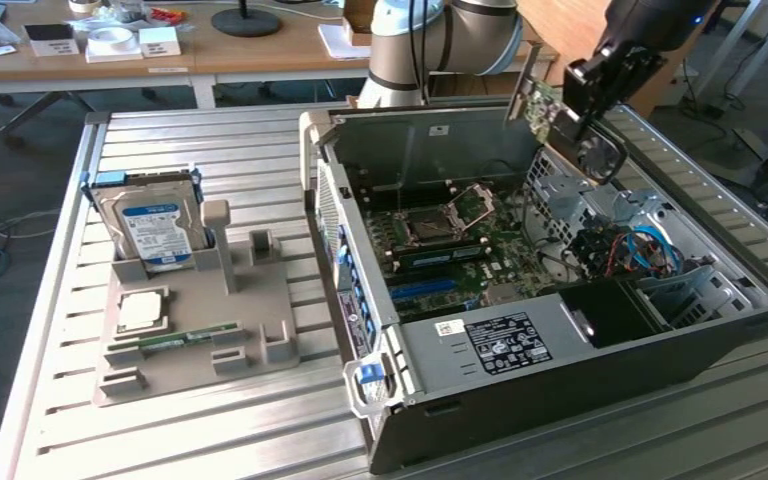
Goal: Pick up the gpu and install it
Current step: 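Insert the gpu into the slot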
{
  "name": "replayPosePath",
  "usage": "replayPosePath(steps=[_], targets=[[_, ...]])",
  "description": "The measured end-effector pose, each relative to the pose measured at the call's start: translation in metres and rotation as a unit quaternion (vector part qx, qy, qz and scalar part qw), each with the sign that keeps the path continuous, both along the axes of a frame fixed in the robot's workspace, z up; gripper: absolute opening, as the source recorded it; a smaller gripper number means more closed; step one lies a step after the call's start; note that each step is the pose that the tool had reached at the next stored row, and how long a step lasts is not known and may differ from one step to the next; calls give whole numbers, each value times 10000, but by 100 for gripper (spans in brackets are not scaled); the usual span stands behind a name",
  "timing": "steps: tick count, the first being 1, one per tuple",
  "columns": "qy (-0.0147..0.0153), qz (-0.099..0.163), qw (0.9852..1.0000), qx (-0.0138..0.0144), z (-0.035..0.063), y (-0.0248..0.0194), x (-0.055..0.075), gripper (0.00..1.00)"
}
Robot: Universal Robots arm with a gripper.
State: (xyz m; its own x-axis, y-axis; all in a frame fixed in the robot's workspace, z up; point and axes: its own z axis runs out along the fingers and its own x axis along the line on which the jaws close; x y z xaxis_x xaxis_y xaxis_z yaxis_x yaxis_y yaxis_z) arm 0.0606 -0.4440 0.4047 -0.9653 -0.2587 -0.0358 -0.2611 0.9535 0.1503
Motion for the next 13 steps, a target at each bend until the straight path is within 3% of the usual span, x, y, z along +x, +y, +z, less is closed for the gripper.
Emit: replayPosePath(steps=[3, 7, 13], targets=[[0, 275, 9996, 0, -3, 0, 0, 27], [0, 634, 9980, 0, -6, 0, 0, 27], [0, 1180, 9930, 1, -11, 0, 0, 27]])
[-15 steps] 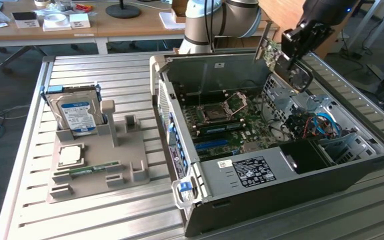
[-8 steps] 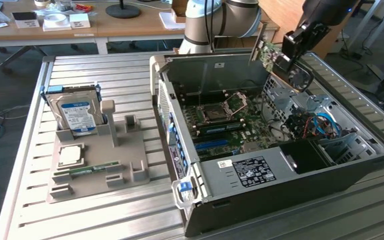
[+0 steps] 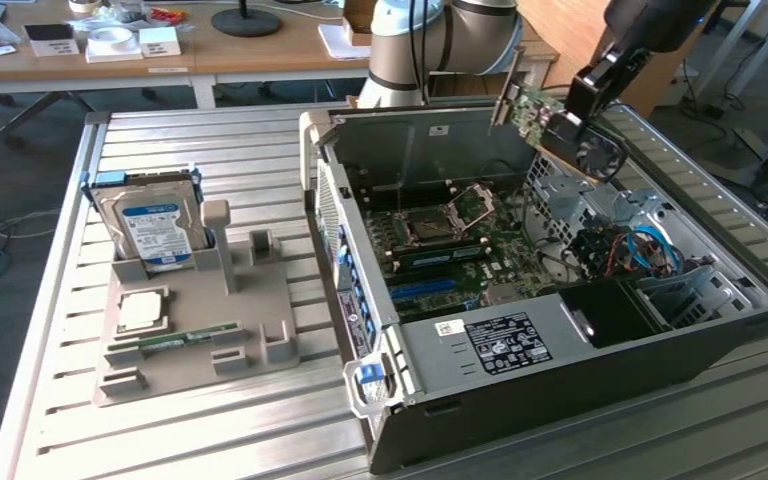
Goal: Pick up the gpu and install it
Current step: 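Insert the gpu into the slot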
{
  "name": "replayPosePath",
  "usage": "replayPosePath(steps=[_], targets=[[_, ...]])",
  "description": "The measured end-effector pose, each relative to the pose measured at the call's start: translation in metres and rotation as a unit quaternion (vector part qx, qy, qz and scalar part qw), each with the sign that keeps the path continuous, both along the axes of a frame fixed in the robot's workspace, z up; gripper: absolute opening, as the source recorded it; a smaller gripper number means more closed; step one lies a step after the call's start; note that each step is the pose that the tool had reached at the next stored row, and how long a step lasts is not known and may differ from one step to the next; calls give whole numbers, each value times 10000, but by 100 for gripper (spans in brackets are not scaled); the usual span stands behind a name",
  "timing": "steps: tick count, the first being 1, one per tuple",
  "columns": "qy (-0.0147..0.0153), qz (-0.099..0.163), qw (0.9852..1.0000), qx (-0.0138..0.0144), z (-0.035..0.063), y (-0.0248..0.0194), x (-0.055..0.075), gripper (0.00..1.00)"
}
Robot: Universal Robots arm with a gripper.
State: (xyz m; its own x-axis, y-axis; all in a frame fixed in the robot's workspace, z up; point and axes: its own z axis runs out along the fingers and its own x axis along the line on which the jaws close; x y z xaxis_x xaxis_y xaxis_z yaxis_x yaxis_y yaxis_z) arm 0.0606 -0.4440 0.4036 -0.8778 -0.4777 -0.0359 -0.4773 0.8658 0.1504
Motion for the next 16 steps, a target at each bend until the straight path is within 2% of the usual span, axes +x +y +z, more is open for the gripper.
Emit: replayPosePath(steps=[4, 8, 12, 16], targets=[[0, 361, 9993, -1, -3, 0, 0, 27], [0, 703, 9975, -4, -5, 0, 0, 27], [0, 1042, 9946, -7, -8, 0, -1, 27], [1, 1361, 9907, -12, -10, 0, -1, 27]])
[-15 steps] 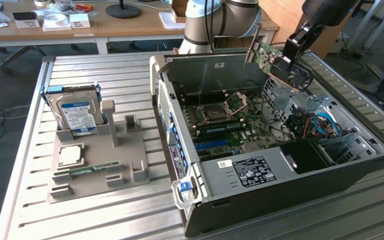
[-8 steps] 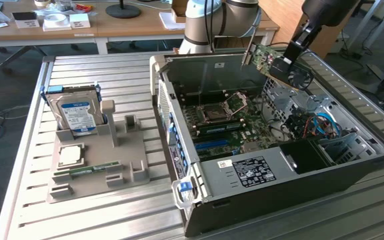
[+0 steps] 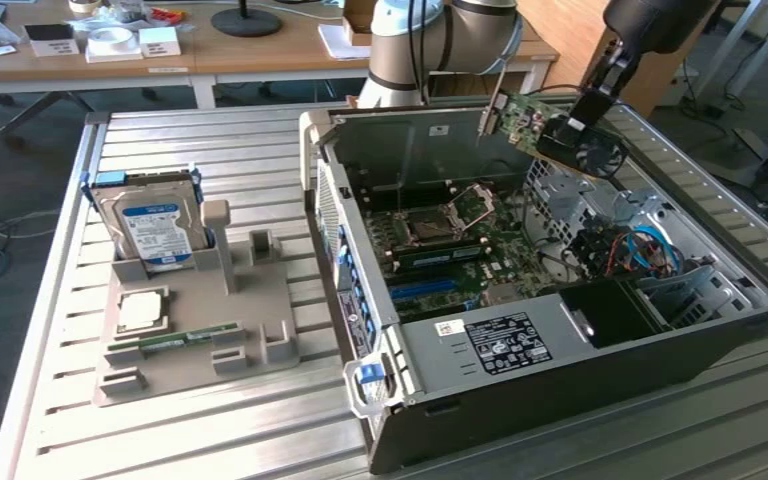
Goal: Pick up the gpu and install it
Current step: 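Insert the gpu into the slot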
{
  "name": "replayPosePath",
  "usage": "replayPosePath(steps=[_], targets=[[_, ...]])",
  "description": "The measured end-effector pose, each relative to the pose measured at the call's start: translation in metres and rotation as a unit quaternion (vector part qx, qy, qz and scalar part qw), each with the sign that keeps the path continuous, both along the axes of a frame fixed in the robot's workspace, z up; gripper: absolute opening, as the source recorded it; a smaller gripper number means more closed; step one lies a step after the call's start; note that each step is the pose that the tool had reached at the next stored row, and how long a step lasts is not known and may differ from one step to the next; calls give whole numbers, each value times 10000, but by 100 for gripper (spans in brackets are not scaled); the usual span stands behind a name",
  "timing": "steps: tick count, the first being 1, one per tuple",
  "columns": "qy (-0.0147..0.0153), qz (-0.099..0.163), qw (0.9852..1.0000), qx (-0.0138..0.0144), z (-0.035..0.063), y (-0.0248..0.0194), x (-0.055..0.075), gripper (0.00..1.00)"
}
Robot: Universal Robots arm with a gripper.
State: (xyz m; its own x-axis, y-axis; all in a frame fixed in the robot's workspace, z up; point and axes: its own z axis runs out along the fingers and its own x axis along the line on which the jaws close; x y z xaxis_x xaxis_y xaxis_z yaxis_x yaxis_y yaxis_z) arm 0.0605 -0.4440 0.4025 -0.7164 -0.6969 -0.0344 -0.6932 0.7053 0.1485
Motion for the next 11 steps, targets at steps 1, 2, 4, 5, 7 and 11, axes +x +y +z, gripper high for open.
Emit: replayPosePath(steps=[1, 2, 4, 5, 7, 11], targets=[[0, 85, 10000, -1, -1, 0, 0, 27], [0, 165, 9999, -2, -1, 0, 0, 27], [0, 324, 9995, -5, -3, 0, 0, 27], [0, 403, 9992, -6, -3, 0, 0, 27], [0, 569, 9984, -8, -4, 0, -1, 27], [0, 883, 9961, -12, -7, 0, -1, 27]])
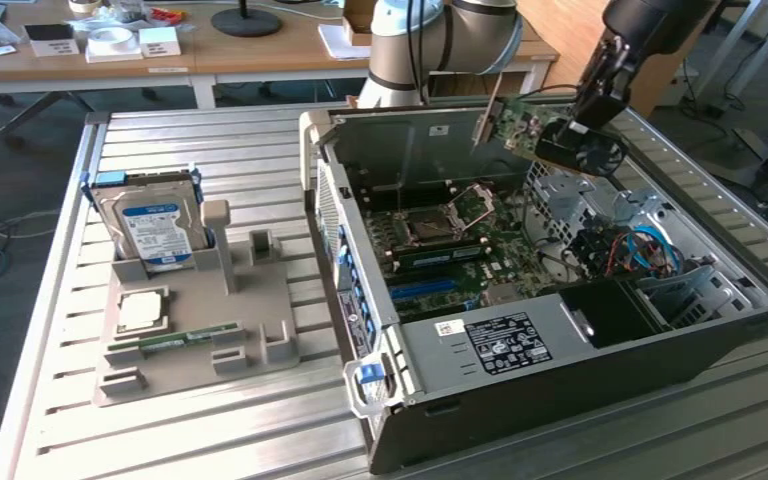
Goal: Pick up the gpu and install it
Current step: 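Insert the gpu into the slot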
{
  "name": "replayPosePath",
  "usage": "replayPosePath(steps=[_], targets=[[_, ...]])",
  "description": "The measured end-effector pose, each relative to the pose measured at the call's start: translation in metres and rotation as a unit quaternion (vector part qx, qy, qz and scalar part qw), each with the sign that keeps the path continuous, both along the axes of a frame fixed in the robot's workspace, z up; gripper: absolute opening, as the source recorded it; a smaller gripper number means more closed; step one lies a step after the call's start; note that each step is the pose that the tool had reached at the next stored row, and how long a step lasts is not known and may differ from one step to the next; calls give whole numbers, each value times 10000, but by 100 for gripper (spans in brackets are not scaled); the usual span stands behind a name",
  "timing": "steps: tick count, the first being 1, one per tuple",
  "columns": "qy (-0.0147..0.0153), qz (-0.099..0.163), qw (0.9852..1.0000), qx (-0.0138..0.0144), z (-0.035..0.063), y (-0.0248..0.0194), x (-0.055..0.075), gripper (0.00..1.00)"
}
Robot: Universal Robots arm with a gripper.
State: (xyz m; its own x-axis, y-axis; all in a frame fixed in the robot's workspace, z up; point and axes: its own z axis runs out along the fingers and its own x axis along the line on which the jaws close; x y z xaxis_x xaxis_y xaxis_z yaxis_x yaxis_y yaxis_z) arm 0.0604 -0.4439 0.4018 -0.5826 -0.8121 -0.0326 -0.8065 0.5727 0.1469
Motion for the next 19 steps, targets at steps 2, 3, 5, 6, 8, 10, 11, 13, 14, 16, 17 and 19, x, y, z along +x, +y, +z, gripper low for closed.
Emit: replayPosePath(steps=[2, 3, 5, 6, 8, 10, 11, 13, 14, 16, 17, 19], targets=[[0, 168, 9999, -2, -2, 0, 0, 27], [0, 250, 9997, -2, -2, 0, 0, 27], [0, 414, 9991, -4, -4, 0, 0, 27], [0, 496, 9988, -5, -5, 0, -1, 27], [0, 665, 9978, -6, -6, 0, -1, 27], [0, 829, 9966, -8, -8, 0, -1, 27], [0, 908, 9959, -9, -9, 0, -1, 27], [0, 1066, 9943, -12, -10, 0, -1, 27], [0, 1144, 9934, -13, -10, 0, -1, 27], [0, 1303, 9915, -17, -11, 0, -2, 27], [1, 1377, 9905, -19, -11, 0, -2, 27], [1, 1518, 9884, -23, -12, 0, -2, 27]])
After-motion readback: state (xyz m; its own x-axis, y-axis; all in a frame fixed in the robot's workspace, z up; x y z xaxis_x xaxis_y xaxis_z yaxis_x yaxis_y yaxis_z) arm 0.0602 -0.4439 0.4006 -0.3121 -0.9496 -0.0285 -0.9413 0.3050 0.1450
